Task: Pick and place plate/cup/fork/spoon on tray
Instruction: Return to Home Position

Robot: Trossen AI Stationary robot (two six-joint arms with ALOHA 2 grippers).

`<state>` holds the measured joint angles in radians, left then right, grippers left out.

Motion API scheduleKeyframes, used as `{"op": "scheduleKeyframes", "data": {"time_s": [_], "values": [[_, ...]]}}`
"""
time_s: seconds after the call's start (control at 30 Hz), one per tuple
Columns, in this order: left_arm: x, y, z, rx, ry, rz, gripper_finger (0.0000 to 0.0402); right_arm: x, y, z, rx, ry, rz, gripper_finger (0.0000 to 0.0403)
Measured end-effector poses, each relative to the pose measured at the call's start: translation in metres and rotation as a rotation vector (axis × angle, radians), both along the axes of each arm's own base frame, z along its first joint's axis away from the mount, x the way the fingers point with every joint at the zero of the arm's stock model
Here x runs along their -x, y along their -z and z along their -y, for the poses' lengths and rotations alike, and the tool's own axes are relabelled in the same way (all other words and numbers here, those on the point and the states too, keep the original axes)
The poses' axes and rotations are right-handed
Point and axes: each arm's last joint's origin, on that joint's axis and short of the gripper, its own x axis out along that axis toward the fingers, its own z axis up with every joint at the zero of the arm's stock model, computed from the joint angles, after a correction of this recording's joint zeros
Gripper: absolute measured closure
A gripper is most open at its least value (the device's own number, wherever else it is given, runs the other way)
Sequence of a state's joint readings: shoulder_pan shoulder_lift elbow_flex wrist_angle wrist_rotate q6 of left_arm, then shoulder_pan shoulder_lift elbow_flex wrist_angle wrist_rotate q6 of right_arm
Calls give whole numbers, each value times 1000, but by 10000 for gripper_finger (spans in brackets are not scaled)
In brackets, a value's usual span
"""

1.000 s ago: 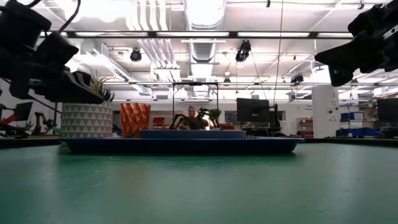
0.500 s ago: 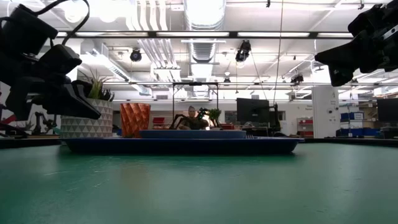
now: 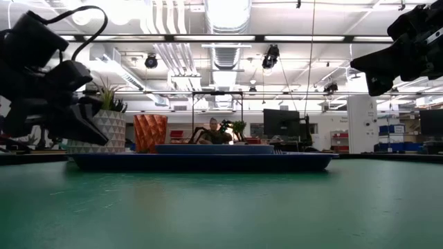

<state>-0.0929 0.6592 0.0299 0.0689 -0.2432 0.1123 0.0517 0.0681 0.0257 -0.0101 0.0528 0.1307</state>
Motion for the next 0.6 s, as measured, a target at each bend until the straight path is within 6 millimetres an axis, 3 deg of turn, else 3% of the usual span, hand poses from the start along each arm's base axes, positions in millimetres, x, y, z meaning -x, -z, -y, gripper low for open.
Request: {"op": "scheduleKeyframes", "data": {"time_s": [0.6], "values": [[-1, 11, 0, -10, 0, -105, 400, 0, 0, 0, 0, 0, 0, 394]]}}
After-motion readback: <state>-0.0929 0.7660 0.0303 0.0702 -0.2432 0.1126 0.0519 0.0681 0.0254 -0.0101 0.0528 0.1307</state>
